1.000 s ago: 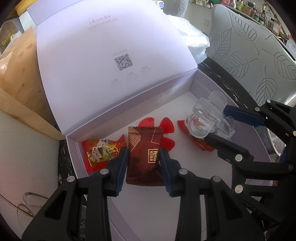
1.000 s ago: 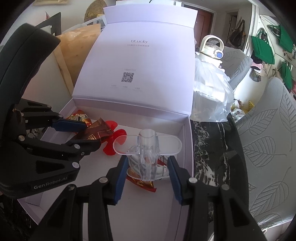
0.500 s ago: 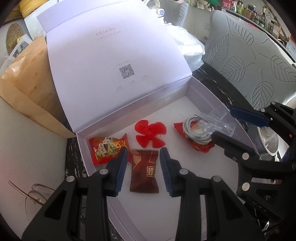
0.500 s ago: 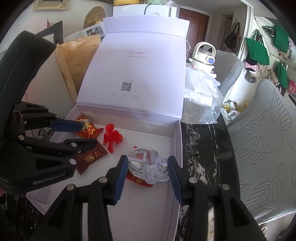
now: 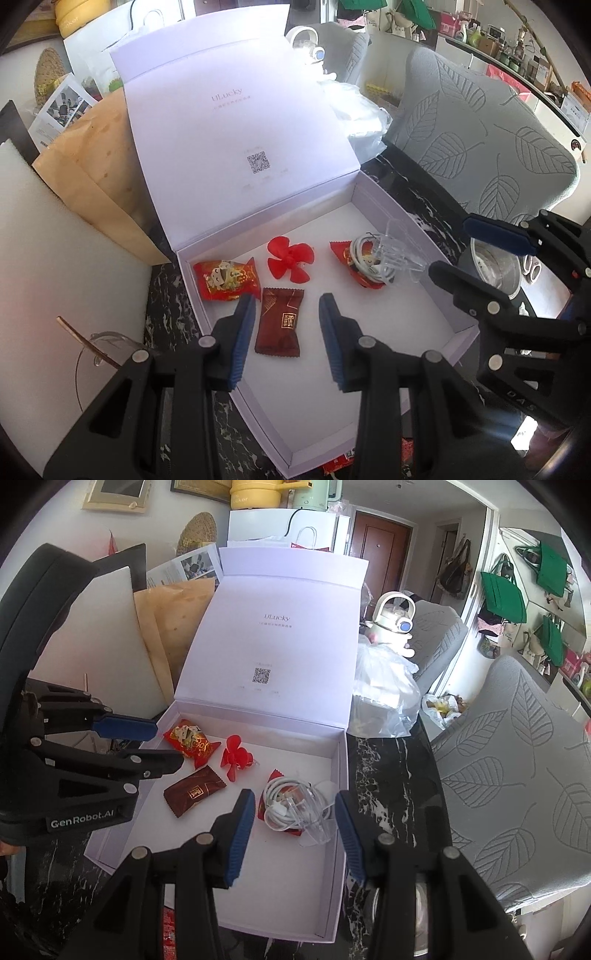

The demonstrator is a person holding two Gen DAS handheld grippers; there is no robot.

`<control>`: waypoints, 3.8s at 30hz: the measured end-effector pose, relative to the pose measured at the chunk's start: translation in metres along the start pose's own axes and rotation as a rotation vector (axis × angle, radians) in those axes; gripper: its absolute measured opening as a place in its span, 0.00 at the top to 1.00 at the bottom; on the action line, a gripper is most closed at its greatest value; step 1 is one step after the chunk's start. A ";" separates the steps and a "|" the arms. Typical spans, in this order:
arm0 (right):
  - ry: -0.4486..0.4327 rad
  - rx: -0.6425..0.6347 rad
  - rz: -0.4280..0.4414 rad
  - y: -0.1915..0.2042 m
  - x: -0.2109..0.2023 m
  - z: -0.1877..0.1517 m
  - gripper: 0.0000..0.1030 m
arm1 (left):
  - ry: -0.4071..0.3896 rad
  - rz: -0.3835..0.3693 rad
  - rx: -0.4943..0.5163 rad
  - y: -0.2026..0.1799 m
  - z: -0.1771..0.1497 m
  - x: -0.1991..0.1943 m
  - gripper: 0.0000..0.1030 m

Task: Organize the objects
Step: 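Withdraw both grippers from the white box back over the table, then move the left gripper to the Heinz ketchup packet while the right approaches the red snack packet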

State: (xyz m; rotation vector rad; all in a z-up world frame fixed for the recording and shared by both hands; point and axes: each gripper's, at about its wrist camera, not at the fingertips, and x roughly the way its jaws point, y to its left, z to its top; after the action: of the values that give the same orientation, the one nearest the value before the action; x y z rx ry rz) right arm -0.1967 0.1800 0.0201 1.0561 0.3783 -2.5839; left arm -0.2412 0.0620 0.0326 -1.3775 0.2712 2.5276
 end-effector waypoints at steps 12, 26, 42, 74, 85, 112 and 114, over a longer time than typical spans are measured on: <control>-0.069 0.001 -0.035 0.010 -0.062 -0.007 0.54 | -0.075 0.015 -0.018 -0.009 -0.009 -0.044 0.67; -0.115 0.015 -0.057 0.022 -0.117 -0.029 0.47 | -0.128 0.009 -0.003 -0.019 -0.036 -0.087 0.63; -0.105 0.051 -0.039 0.042 -0.144 -0.078 0.46 | -0.161 0.010 0.005 -0.030 -0.084 -0.116 0.39; 0.038 0.076 0.102 0.083 -0.091 -0.167 0.45 | 0.002 -0.035 -0.023 -0.040 -0.180 -0.063 0.38; 0.079 0.069 0.142 0.086 -0.051 -0.164 0.45 | 0.039 -0.071 -0.050 -0.029 -0.183 -0.032 0.38; 0.087 0.140 0.085 0.066 -0.006 -0.156 0.69 | 0.099 -0.079 -0.059 -0.028 -0.147 0.004 0.38; 0.082 0.181 0.072 0.057 -0.010 -0.161 0.69 | 0.102 -0.084 -0.090 -0.032 -0.146 0.007 0.38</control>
State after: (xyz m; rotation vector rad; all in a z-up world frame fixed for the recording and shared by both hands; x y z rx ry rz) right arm -0.0672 0.1874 -0.0910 1.2164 0.1239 -2.5538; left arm -0.1190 0.0523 -0.0530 -1.5214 0.1173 2.4318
